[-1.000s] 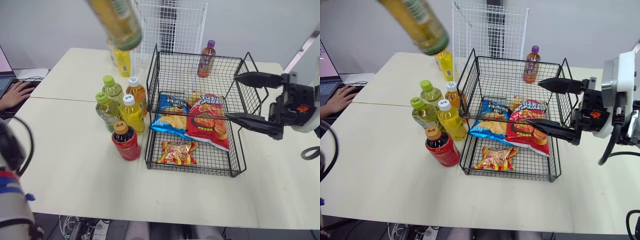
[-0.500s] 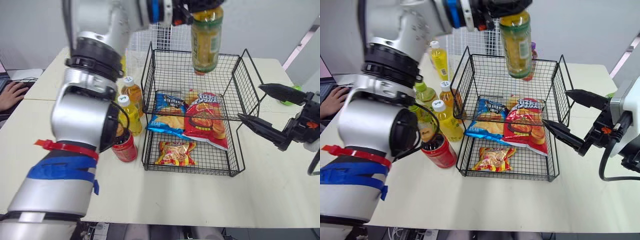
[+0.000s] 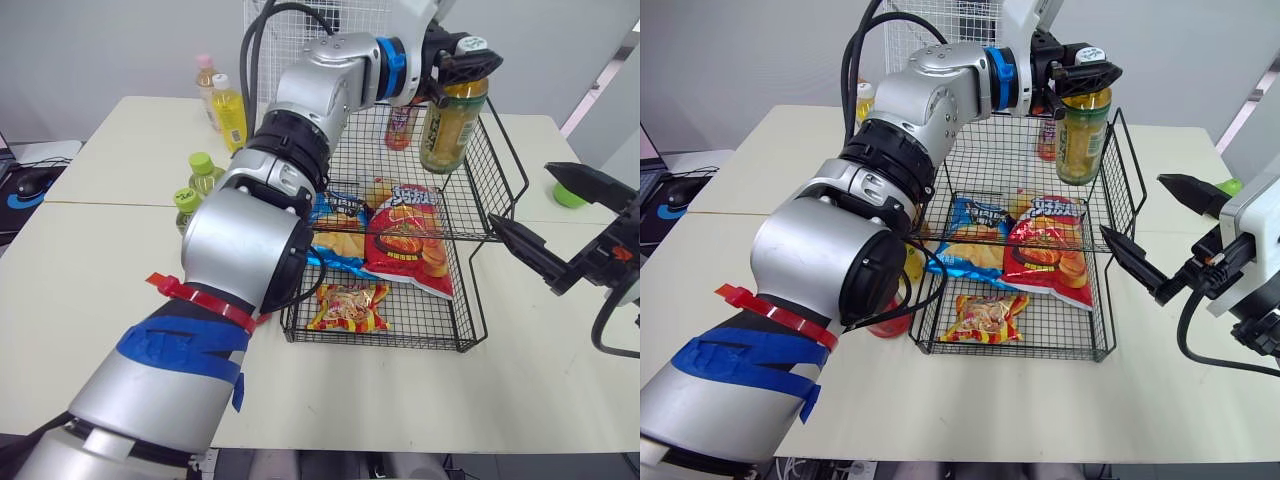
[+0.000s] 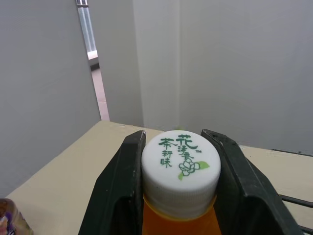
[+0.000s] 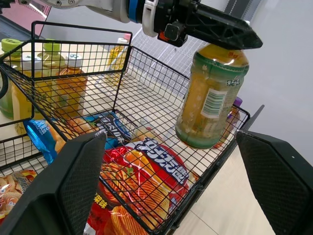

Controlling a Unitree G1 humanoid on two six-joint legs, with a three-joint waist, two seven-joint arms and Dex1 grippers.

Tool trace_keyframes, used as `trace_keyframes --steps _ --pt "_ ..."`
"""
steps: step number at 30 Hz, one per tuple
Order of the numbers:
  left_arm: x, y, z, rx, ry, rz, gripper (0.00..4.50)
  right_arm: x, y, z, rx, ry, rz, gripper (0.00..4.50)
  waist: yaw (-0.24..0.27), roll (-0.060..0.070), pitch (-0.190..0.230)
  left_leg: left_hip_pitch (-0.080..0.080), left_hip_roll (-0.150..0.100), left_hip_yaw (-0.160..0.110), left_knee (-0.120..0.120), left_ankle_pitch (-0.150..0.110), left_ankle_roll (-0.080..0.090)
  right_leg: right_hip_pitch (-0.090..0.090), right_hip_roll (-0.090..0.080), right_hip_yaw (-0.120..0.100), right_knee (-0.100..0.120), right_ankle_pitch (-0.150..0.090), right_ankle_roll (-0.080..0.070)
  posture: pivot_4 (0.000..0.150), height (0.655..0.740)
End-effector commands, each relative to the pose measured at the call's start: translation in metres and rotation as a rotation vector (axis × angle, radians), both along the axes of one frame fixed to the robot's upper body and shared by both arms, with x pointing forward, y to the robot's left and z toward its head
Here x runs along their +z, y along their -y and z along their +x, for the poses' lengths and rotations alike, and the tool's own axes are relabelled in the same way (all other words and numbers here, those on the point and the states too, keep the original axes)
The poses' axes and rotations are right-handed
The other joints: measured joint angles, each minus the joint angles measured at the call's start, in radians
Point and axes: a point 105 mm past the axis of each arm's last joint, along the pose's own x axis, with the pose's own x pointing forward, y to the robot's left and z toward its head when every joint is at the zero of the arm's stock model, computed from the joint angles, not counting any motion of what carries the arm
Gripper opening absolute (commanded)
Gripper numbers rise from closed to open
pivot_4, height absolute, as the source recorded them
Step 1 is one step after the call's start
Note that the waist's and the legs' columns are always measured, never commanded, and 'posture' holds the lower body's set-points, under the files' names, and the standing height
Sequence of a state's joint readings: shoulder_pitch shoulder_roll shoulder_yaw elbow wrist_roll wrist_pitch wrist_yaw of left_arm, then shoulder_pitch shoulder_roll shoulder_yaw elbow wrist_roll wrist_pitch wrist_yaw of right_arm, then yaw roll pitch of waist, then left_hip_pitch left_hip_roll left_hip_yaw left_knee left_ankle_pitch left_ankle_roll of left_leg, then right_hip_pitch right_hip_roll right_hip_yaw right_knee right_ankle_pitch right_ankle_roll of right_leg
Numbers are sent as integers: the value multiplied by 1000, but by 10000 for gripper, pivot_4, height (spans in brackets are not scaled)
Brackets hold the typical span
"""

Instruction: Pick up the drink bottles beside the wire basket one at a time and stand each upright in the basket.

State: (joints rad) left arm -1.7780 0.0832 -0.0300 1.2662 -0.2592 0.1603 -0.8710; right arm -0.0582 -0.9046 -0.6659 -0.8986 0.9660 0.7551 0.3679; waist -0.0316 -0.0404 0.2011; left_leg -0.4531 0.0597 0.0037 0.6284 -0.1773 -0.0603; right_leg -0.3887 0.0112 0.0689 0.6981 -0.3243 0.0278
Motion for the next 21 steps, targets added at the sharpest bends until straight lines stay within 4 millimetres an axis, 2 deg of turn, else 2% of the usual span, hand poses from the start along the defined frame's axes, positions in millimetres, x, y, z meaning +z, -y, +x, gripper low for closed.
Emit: trace_keyframes --steps 1,7,16,17,21 --pt "33 7 -14 -8 119 -30 13772 9 -2 -6 -2 60 -2 45000 2 0 0 0 0 0 0 0 0 0 0 0 0 0 0 1500 7360" --pt "30 9 -14 -25 77 -39 13772 13 -1 -5 -13 78 3 45000 2 0 0 0 0 0 0 0 0 1 0 0 0 0 0 1500 7360" --pt "39 -3 -20 -83 103 -17 43226 16 -2 -1 -12 87 9 45000 1 2 -1 1 0 0 0 0 0 2 0 0 1 0 0 1500 7360" --pt "41 -6 -21 -86 112 -15 44881 16 -2 -1 -11 89 9 45000 0 2 -1 1 0 0 1 0 0 2 0 0 1 0 0 1500 7360" --pt "49 -29 -23 -103 147 7 44881 17 -4 2 6 90 8 45000 -3 3 -2 2 0 0 1 0 0 1 0 0 2 0 0 1500 7360"
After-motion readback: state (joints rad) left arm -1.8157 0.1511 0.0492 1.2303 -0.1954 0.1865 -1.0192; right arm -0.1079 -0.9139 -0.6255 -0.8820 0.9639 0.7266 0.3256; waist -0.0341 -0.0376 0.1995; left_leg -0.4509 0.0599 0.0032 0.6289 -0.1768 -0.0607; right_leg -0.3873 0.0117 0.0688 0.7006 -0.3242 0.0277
